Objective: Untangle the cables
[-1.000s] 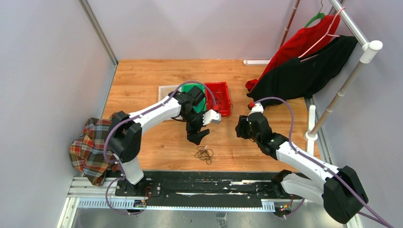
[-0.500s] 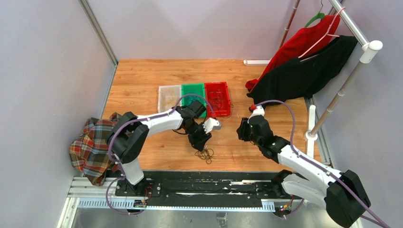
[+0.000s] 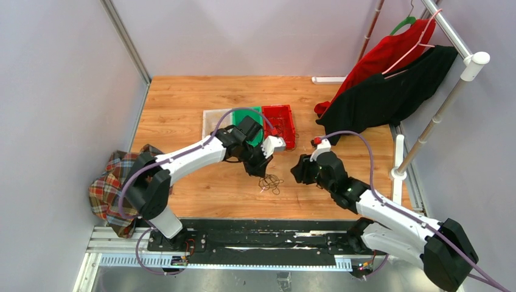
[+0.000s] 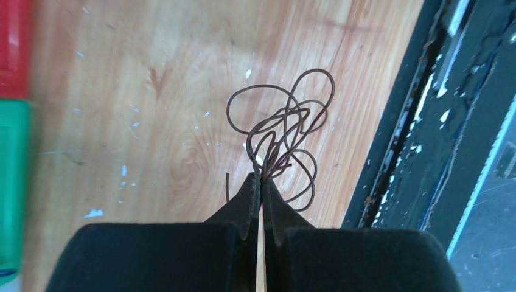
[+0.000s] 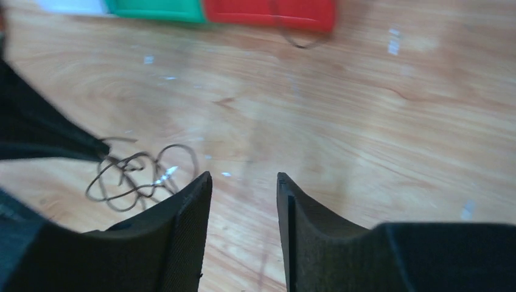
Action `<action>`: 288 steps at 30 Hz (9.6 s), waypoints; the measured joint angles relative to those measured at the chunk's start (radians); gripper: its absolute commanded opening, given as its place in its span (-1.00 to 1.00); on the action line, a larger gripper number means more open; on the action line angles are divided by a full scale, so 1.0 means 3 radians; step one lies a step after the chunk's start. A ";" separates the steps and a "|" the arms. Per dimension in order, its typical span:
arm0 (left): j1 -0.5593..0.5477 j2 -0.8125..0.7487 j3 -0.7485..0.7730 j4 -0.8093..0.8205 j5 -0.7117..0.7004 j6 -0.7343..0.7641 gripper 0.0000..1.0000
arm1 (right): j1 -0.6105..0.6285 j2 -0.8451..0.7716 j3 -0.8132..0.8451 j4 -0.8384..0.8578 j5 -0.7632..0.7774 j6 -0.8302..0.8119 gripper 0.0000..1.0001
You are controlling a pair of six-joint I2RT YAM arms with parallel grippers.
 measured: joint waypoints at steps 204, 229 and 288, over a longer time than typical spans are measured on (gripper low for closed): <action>-0.0065 -0.1826 0.0791 0.0261 0.0492 -0.1011 -0.99 | 0.1236 -0.0364 0.0581 0.0799 -0.0486 -0.1043 0.29; -0.0065 -0.1503 0.1883 -0.0345 0.0956 -0.1008 -0.99 | 0.1236 0.0904 0.0687 0.1563 -0.0099 -0.1256 -0.81; -0.0060 0.0502 0.3924 0.0942 -0.1265 0.0879 -0.99 | 0.1225 -0.1302 0.0360 0.1321 0.0212 -0.0712 0.50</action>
